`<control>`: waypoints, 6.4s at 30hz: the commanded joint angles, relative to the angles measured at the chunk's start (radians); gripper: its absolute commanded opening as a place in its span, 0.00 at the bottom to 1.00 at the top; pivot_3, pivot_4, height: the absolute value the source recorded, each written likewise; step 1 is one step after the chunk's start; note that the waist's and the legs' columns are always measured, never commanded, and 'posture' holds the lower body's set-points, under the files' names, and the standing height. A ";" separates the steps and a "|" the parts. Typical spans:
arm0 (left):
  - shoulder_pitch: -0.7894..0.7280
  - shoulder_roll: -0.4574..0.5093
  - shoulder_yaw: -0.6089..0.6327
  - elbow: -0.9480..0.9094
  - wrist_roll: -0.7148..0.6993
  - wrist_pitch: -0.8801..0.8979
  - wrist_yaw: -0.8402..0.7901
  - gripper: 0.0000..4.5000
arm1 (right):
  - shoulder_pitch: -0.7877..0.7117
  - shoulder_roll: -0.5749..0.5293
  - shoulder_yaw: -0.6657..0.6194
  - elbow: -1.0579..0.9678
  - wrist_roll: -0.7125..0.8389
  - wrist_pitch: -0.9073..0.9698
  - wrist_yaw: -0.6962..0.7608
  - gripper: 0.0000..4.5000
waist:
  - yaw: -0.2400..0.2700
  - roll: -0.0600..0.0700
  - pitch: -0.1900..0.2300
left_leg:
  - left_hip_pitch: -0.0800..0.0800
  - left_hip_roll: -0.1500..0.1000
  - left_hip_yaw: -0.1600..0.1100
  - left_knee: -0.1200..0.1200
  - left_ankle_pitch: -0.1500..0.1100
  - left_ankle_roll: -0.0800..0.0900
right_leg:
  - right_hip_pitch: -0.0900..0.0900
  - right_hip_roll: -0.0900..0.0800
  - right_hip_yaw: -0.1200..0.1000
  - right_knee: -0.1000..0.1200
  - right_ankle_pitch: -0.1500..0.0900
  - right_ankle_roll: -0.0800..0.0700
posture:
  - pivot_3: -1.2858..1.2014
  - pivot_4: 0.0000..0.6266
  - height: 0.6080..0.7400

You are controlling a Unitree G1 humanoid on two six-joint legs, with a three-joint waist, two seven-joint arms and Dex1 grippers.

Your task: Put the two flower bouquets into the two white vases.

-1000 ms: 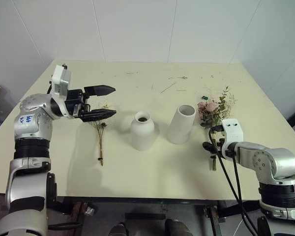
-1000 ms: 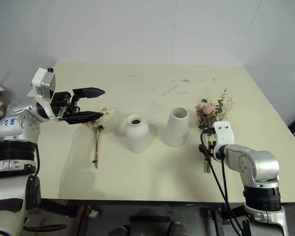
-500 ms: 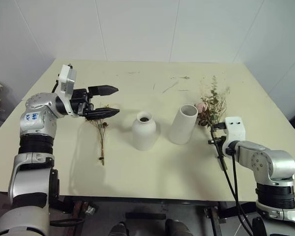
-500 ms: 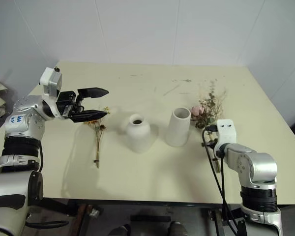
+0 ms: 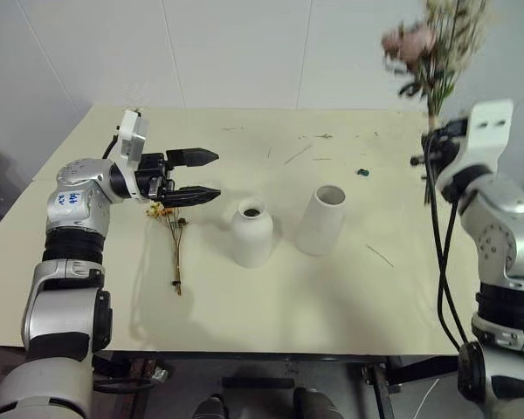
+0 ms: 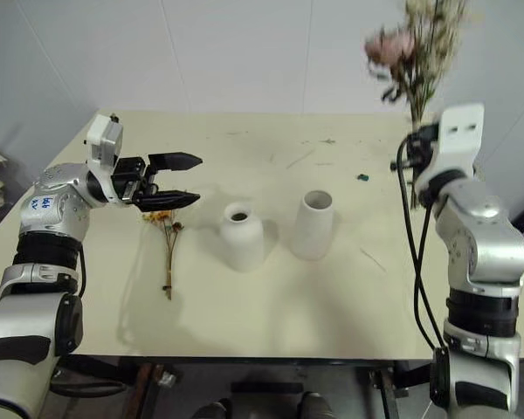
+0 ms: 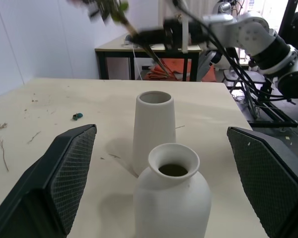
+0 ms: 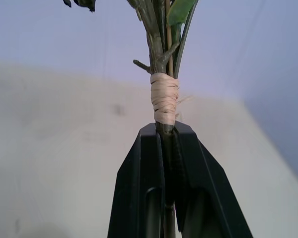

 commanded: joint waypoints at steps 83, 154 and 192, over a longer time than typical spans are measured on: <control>0.049 -0.026 0.075 -0.109 -0.012 0.056 0.211 1.00 | 0.535 -0.260 -0.117 -0.633 0.716 0.126 0.527 0.99 | 0.009 -0.001 0.000 | 0.001 0.000 -0.002 0.002 0.000 0.000 | 0.001 0.000 0.000 0.005 -0.003 -0.001 | 0.52 0.24 1.00; 0.377 0.050 -0.116 -0.834 -0.022 1.382 1.283 0.49 | 0.315 -0.316 0.051 -0.318 0.698 0.144 0.791 1.00 | 0.016 -0.003 0.001 | 0.001 -0.001 -0.001 0.006 -0.002 -0.003 | 0.004 -0.001 0.000 -0.001 -0.003 -0.001 | 0.52 0.24 1.00; 0.132 -0.239 0.192 -0.509 -0.163 0.130 0.742 0.01 | 0.557 -0.262 -0.115 -0.535 0.728 0.083 0.575 1.00 | 0.036 -0.004 0.001 | -0.001 -0.001 0.000 0.007 -0.002 -0.003 | 0.004 -0.001 0.000 -0.003 0.000 0.002 | 0.52 0.24 1.00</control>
